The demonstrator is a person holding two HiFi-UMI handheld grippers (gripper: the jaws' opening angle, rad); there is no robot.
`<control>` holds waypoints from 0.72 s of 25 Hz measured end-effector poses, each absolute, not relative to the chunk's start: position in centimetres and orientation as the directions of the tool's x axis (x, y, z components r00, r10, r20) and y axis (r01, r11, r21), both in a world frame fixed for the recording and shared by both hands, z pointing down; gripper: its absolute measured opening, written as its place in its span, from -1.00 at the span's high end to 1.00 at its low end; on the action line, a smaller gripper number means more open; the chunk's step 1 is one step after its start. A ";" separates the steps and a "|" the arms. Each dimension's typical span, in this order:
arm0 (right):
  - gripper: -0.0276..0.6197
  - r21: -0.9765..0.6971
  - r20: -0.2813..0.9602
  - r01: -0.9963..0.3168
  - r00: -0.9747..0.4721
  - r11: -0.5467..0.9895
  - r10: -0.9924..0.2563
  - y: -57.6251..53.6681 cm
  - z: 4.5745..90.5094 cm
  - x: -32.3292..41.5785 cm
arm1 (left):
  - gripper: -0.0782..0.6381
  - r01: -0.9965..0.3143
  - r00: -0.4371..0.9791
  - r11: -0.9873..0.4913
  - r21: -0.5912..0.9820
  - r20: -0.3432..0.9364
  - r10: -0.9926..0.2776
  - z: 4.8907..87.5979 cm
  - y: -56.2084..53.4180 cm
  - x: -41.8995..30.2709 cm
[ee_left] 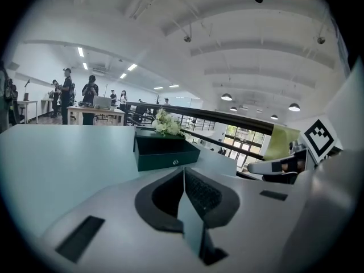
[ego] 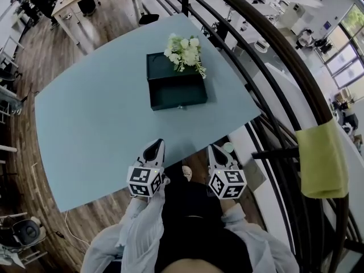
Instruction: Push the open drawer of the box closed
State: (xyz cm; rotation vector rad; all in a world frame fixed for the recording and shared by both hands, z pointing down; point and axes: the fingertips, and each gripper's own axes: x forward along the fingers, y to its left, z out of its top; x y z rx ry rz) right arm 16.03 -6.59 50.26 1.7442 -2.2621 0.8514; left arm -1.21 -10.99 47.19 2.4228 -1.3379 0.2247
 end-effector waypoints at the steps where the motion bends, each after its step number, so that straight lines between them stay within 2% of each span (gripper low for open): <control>1: 0.89 -0.339 0.460 -0.928 -0.307 0.155 -0.833 -6.6 50.5 16.0 | 0.72 -0.843 0.537 -0.482 0.239 0.314 -0.783 47.4 -11.0 -1.3; 18: 0.89 -0.323 0.524 -0.929 -0.333 0.179 -0.784 -12.6 52.7 15.2 | 0.72 -0.838 0.544 -0.464 0.285 0.376 -0.750 51.0 -16.4 -0.6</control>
